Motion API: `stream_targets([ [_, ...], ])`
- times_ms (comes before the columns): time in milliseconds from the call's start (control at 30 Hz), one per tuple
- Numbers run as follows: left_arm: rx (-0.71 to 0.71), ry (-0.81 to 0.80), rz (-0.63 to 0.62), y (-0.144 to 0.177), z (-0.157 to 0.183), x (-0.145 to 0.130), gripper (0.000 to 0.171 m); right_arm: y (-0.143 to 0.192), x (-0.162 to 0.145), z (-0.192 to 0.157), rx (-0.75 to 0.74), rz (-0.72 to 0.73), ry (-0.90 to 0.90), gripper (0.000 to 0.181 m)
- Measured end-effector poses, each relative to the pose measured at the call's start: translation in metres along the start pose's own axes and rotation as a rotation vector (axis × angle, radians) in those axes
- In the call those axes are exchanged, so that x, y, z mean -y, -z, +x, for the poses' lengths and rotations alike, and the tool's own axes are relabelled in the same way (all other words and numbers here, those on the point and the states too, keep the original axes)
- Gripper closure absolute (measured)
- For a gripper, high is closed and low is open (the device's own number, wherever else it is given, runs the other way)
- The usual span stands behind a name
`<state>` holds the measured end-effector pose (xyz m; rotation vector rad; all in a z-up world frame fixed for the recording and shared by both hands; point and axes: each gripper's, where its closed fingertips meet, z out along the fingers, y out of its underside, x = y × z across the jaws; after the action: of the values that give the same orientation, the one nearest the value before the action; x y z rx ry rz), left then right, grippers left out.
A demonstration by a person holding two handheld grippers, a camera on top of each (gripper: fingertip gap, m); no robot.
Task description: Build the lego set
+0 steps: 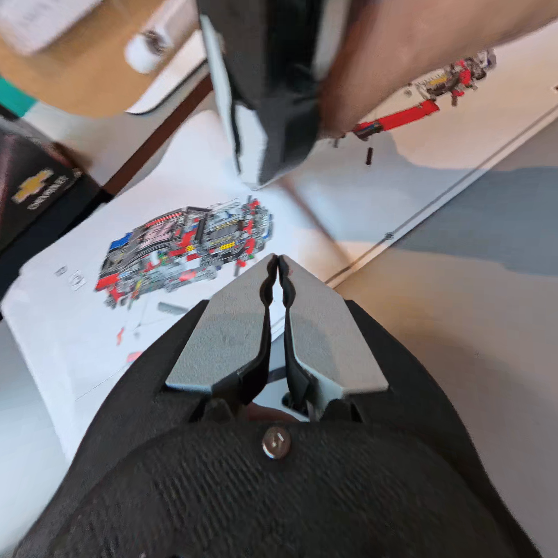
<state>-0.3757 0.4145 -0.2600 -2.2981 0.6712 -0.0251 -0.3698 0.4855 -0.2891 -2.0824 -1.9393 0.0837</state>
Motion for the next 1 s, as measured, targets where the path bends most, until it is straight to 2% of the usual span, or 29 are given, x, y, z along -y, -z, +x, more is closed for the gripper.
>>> stream_targets([
  [100,-0.055,0.005,-0.035,-0.019,0.018,-0.006,0.171,0.0,0.001,0.0,0.004,0.03,-0.028,0.181],
  [200,-0.041,0.032,-0.038,-0.021,0.015,-0.011,0.171,0.008,0.006,0.002,0.018,0.096,-0.072,0.181],
  [333,-0.016,0.034,-0.06,-0.022,0.013,-0.018,0.171,0.038,0.022,0.049,-0.039,0.284,-0.259,0.181],
  [433,-0.027,0.064,-0.058,-0.023,0.013,-0.018,0.171,0.025,0.011,0.064,-0.057,0.218,-0.272,0.181],
  [567,-0.043,0.084,-0.059,-0.023,0.014,-0.019,0.171,-0.003,0.005,0.06,-0.075,0.148,-0.221,0.181],
  [733,-0.044,0.098,-0.059,-0.024,0.014,-0.02,0.171,-0.011,0.001,0.059,-0.085,0.108,-0.174,0.181],
  [900,-0.023,0.126,-0.082,-0.02,0.012,-0.018,0.171,-0.007,0.001,0.06,-0.107,0.128,-0.221,0.181],
  [967,-0.018,0.13,-0.056,-0.007,0.007,-0.012,0.171,0.008,0.001,0.062,-0.157,0.153,-0.256,0.181],
  [1000,-0.008,0.149,-0.004,0.004,0.002,-0.006,0.171,0.022,0.005,0.059,-0.157,0.203,-0.273,0.181],
])
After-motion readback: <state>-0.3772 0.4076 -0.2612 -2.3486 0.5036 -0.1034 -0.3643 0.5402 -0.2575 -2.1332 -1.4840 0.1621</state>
